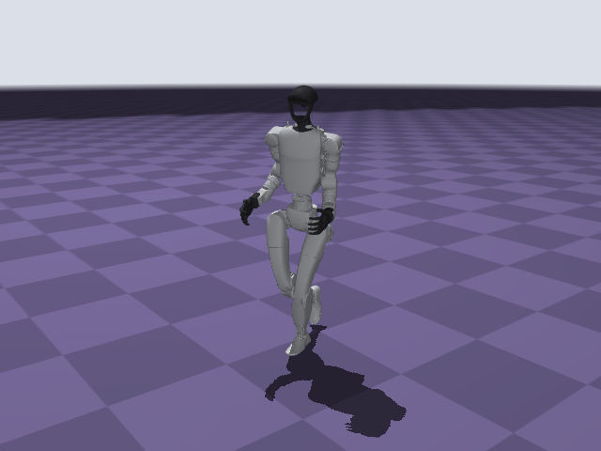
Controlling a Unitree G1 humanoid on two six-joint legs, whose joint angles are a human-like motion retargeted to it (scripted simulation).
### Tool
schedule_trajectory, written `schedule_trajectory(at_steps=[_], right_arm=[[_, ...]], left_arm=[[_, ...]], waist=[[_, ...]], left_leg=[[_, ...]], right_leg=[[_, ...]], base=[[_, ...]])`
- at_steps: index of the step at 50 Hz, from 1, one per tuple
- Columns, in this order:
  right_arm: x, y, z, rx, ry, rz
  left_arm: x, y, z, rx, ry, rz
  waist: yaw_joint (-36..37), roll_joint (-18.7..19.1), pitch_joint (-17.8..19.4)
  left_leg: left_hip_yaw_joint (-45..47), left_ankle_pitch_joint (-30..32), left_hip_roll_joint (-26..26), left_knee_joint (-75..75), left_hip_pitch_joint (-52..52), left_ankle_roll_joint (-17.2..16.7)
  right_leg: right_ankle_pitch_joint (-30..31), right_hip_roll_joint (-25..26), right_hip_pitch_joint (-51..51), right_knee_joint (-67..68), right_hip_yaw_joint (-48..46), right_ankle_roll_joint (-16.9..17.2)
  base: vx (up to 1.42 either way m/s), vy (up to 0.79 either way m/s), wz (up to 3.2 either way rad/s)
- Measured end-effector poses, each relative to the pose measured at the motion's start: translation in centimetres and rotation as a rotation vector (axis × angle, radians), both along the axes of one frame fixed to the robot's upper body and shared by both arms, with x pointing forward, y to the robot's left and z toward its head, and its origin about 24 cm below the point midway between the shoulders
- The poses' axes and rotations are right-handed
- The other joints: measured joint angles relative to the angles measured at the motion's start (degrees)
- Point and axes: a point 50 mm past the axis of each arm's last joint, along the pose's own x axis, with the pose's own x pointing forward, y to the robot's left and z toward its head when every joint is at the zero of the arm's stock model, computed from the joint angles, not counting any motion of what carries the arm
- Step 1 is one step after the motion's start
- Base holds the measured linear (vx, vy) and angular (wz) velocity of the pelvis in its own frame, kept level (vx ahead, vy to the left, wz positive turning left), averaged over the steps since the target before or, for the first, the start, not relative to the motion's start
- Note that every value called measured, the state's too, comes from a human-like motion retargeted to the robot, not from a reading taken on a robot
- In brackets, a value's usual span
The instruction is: Walk run
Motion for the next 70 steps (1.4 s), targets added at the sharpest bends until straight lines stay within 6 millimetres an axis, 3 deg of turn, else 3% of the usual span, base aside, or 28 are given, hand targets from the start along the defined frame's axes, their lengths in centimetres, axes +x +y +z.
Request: schedule_trajectory(at_steps=[3, 8, 10, 13, 14, 15, 17, 20, 23, 25, 28, 30, 33, 35, 38, 42, 45, 47, 50, 53, 55, 56, 57, 58, 60, 63, 67, 70], right_arm=[[-3.8, -0.3, -1.3, 0.272, 0.058, -0.002], [-7.5, -4.0, 0.3, 0.098, 0.005, -0.272], [-7.9, -5.3, 1.3, -0.035, -0.024, -0.36], [-5.6, -5.6, 2.7, -0.14, -0.106, -0.399], [-4.6, -5.6, 3.1, -0.155, -0.135, -0.396], [-3.6, -5.6, 3.6, -0.167, -0.166, -0.391], [-2.2, -4.9, 4.0, -0.137, -0.203, -0.328], [0.8, -6.6, 4.4, -0.013, -0.291, -0.316], [4.0, -4.9, 5.6, 0.089, -0.39, -0.203], [4.7, -5.2, 6.9, 0.092, -0.462, -0.188], [4.6, -5.2, 7.9, 0.019, -0.488, -0.113], [4.1, -5.2, 8.2, -0.055, -0.46, -0.071], [4.0, -4.6, 8.4, -0.143, -0.431, -0.026], [4.4, -3.6, 8.4, -0.174, -0.426, 0.002], [2.7, -2.2, 5.8, -0.206, -0.294, 0.063], [-1.0, -0.8, 1.0, -0.053, -0.044, 0.074], [-4.2, -2.2, -0.5, 0.155, 0.028, 0.015], [-6.0, -3.4, -0.4, 0.136, 0.05, -0.051], [-7.9, -5.3, 0.4, 0.009, 0.059, -0.155], [-7.0, -6.0, 1.5, -0.112, 0.002, -0.212], [-5.3, -5.9, 2.3, -0.164, -0.057, -0.221], [-4.2, -5.5, 2.6, -0.166, -0.088, -0.203], [-3.3, -5.0, 2.9, -0.163, -0.115, -0.184], [-2.6, -4.5, 3.0, -0.147, -0.134, -0.164], [-0.5, -5.5, 3.5, -0.102, -0.22, -0.204], [3.1, -4.5, 4.8, -0.017, -0.333, -0.137], [5.5, -4.3, 7.8, -0.041, -0.491, -0.07], [6.1, -3.7, 9.0, -0.115, -0.507, 0.054]], left_arm=[[2.2, -1.6, 2.3, -0.071, -0.127, -0.091], [2.5, -1.7, 4.7, 0.007, -0.221, -0.128], [2.1, -1.7, 4.9, 0.032, -0.218, -0.178], [1.5, -0.8, 5.0, 0.109, -0.198, -0.291], [1.1, -0.4, 5.0, 0.142, -0.185, -0.324], [0.7, 0.0, 4.8, 0.174, -0.17, -0.352], [-1.7, 2.0, 3.2, 0.256, -0.071, -0.35], [-4.5, 1.5, -0.4, 0.283, 0.088, -0.352], [-7.9, 0.3, -3.0, 0.151, 0.225, -0.223], [-9.6, 0.2, -3.9, 0.093, 0.284, -0.156], [-10.8, 1.2, -4.1, 0.098, 0.318, -0.061], [-10.4, 1.8, -3.8, 0.12, 0.296, -0.011], [-8.2, 2.1, -2.5, 0.156, 0.211, 0.038], [-6.0, 2.4, -1.1, 0.187, 0.132, 0.055], [-3.3, 2.2, 1.0, 0.215, 0.014, 0.051], [1.7, 1.6, 4.1, 0.217, -0.177, 0.033], [3.4, -0.4, 6.7, 0.156, -0.31, 0.004], [3.5, -0.6, 7.3, 0.151, -0.337, -0.002], [3.1, -0.5, 7.2, 0.164, -0.314, -0.042], [2.2, 0.5, 7.0, 0.217, -0.287, -0.101], [1.2, 1.5, 6.8, 0.272, -0.264, -0.123], [0.2, 2.2, 6.5, 0.308, -0.247, -0.108], [-1.0, 2.8, 5.8, 0.343, -0.218, -0.094], [-2.6, 3.2, 4.7, 0.374, -0.162, -0.08], [-4.2, 2.7, 1.6, 0.352, -0.038, -0.087], [-7.1, -0.1, -1.8, 0.141, 0.127, -0.102], [-9.5, 0.1, -2.8, 0.083, 0.202, -0.066], [-9.4, 0.8, -2.6, 0.112, 0.196, -0.018]], waist=[[-0.79, 0.15, -2.25], [-11.89, 5.72, -3.85], [-14.48, 7.64, -3.6], [-14.8, 7.47, -0.53], [-16.21, 6.75, 0.82], [-18.09, 5.7, 2.09], [-11.98, 5.21, 0.56], [-6.96, 6.15, -2.63], [-0.32, 2.03, -3.09], [2.58, 0.55, -2.5], [11.09, -3.73, -1.68], [13.29, -4.9, -0.95], [11.83, -6.59, 2.46], [9.46, -6.82, 4.77], [6.22, -2.31, -0.56], [3.69, 1.4, -3.88], [0.57, 0.03, -4.6], [-5.14, 1.57, -4.48], [-11.33, 1.71, -4.17], [-11.61, 1.68, -2.58], [-13.06, -1.16, -0.67], [-13.54, -1.74, -1.19], [-13.21, -2.2, -1.48], [-11.27, -2.43, -1.36], [-12.22, 1.19, -0.86], [-4.51, -3.48, -2.19], [3.1, -5.63, -0.54], [8.34, -6.65, 0.46]], left_leg=[[0.12, 1.38, -2.71, -8.25, 11.16, -0.87], [-4.29, 30.76, -0.27, -21.25, 27.58, -10.15], [-7.6, 43.57, 0.76, -23.19, 32.44, -14.36], [-6.34, 50.78, 2.35, -11.17, 34.56, -19.84], [-6.92, 50.97, 1.8, -3.14, 33.63, -19.38], [-8.85, 50.97, 0.26, 5.14, 32.41, -18.32], [-0.9, 49.04, -1.38, 15.22, 27.84, -13.86], [-0.68, 37.62, 1.43, 32.43, 11.37, -14.44], [9.86, 24.76, 3.14, 27.19, 1.03, -15.6], [11.23, 19.51, 3.07, 19.75, -5.83, -13.65], [13.97, 16.93, 1.61, -2.45, -11.05, -11.21], [14.45, 16.56, 0.83, -18.84, -10.57, -8.24], [17.52, 17.74, -0.73, -28.69, -6.15, -7.56], [17.22, 24.33, 2.23, -23.51, -4.52, 0.35], [-2.48, 6.53, 3.17, -4.58, -8.5, 0.35], [0.02, -2.77, 6.84, 3.28, -2.01, 0.35], [-1.58, 2.03, 0.51, -7.19, 8.62, 0.35], [-4.54, 11.69, -2.57, -14.71, 16.21, -0.11], [-7.67, 29.21, -3.74, -21.32, 25.87, -5.76], [-8.77, 42.81, -2.23, -21.41, 32.14, -14.56], [-9.6, 47.8, -4.43, -15.25, 34.45, -19.77], [-8.05, 49.22, -4.19, -8.53, 32.25, -21.21], [-4.83, 48.93, -3.53, -1.4, 30.17, -20.75], [1.73, 45.19, -2.02, 6.57, 28.31, -16.47], [-5.01, 33.04, 0.7, 25.91, 16.98, -13.8], [8.61, 20.84, 0.72, 26.92, 6.73, -8.73], [11.39, 11.42, -1.49, 12.43, -6.04, -7.87], [16.56, 11.65, -0.78, -11.45, -8.18, -5.65]], right_leg=[[-9.28, -6.97, -10.27, -7.2, 0.63, -5.96], [-13.2, -15.39, -18.97, -36.99, -1.58, -4.3], [-17.99, -14.81, -18.58, -48.76, 5.94, -2.83], [-20.94, -17.0, -16.52, -51.64, 7.38, -1.49], [-14.16, -18.28, -14.91, -49.63, 4.98, 1.14], [-3.9, -20.16, -12.97, -47.14, 1.68, 5.27], [-17.43, -11.83, -12.27, -36.77, 10.59, -2.89], [-25.53, -14.36, -9.48, -33.01, 0.83, -3.49], [-25.84, -11.26, -2.71, -36.14, 7.72, -5.6], [-19.24, -12.18, 2.97, -41.5, 2.81, -5.35], [0.32, -12.86, 12.22, -48.73, -0.5, 1.32], [12.48, -12.58, 17.27, -51.49, -2.36, 8.33], [15.5, -13.71, 19.22, -36.85, -4.52, 13.56], [15.5, -7.84, 17.7, -24.4, -0.03, 9.05], [11.5, 1.77, 12.06, -16.93, -7.55, -0.94], [-3.92, -0.92, -3.81, -2.05, -5.85, -9.67], [-10.84, -7.44, -11.73, -12.44, -2.14, -8.87], [-12.67, -12.96, -14.51, -24.15, -1.26, -3.05], [-15.5, -16.68, -15.27, -44.61, 2.48, 3.27], [-23.6, -18.95, -14.32, -55.27, 4.13, 8.48], [-16.4, -20.56, -14.2, -52.59, 6.22, 10.02], [-19.49, -20.75, -15.15, -47.78, 3.23, 5.02], [-22.21, -18.85, -15.25, -42.59, 4.59, 1.53], [-24.2, -12.77, -13.64, -36.62, 14.67, 1.06], [-25.93, -17.81, -12.92, -32.09, -0.49, 1.23], [-26.99, -16.46, -6.48, -35.54, 5.89, -1.05], [-15.56, -17.43, 2.78, -44.7, -1.23, 0.68], [-2.8, -14.62, 10.79, -50.36, -4.03, 4.17]], base=[[2.25, -0.06, 0.65], [1.92, -0.09, 1.86], [1.69, -0.14, 1.16], [1.88, -0.45, 0.53], [2.13, -0.62, 1.71], [1.9, -0.68, 0.53], [2.01, -0.73, -0.45], [1.71, -0.31, 0.31], [1.63, 0.02, -0.6], [1.63, 0.06, 0.6], [1.54, -0.05, -0.13], [1.52, -0.06, 0.84], [1.77, -0.22, 1.64], [1.61, -0.99, 1.81], [2.36, -0.49, 1.26], [1.75, 0.19, 0.74], [1.65, 0.22, 2.14], [1.34, 0.27, 3.52], [1.66, -0.16, 2.44], [1.53, -0.45, 0.81], [1.47, -0.56, 0.9], [1.65, -0.66, 0.87], [2.03, -0.82, 0.07], [1.98, -0.69, 0.59], [1.44, -0.24, 1.85], [1.2, 0.02, -0.23], [1.09, 0.02, 0.54], [1.23, -0.07, 0.69]])
